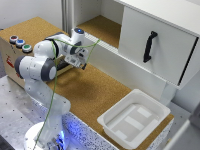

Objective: Grasp the handle of the drawer, then close it

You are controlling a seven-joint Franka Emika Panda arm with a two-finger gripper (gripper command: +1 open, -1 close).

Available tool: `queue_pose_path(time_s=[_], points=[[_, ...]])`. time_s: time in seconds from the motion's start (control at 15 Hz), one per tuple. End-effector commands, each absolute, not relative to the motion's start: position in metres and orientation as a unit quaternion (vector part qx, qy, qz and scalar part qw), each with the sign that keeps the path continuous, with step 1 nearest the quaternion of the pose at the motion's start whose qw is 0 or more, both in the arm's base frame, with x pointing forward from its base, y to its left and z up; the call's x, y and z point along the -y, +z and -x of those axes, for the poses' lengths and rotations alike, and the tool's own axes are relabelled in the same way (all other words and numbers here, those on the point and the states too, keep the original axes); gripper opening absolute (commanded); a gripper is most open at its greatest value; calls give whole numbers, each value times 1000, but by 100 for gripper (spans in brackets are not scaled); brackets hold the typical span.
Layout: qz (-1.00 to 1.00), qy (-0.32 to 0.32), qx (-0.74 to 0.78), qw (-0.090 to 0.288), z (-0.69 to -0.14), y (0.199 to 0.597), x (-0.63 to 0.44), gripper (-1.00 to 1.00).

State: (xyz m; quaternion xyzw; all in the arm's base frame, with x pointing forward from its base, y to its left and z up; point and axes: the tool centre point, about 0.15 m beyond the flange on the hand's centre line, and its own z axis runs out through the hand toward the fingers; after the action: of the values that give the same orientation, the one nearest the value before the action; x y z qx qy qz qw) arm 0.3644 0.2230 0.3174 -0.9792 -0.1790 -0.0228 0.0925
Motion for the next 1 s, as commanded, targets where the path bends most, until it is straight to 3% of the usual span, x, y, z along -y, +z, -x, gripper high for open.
queue_pose_path(time_s=[0.0, 0.47, 0.73, 0.93], points=[[980, -33, 180, 83, -374, 331, -280, -100], [968, -23, 223, 116, -363, 308, -339, -100], [976, -41, 197, 80, -352, 321, -315, -100], [987, -33, 137, 76, -347, 335, -272, -100]])
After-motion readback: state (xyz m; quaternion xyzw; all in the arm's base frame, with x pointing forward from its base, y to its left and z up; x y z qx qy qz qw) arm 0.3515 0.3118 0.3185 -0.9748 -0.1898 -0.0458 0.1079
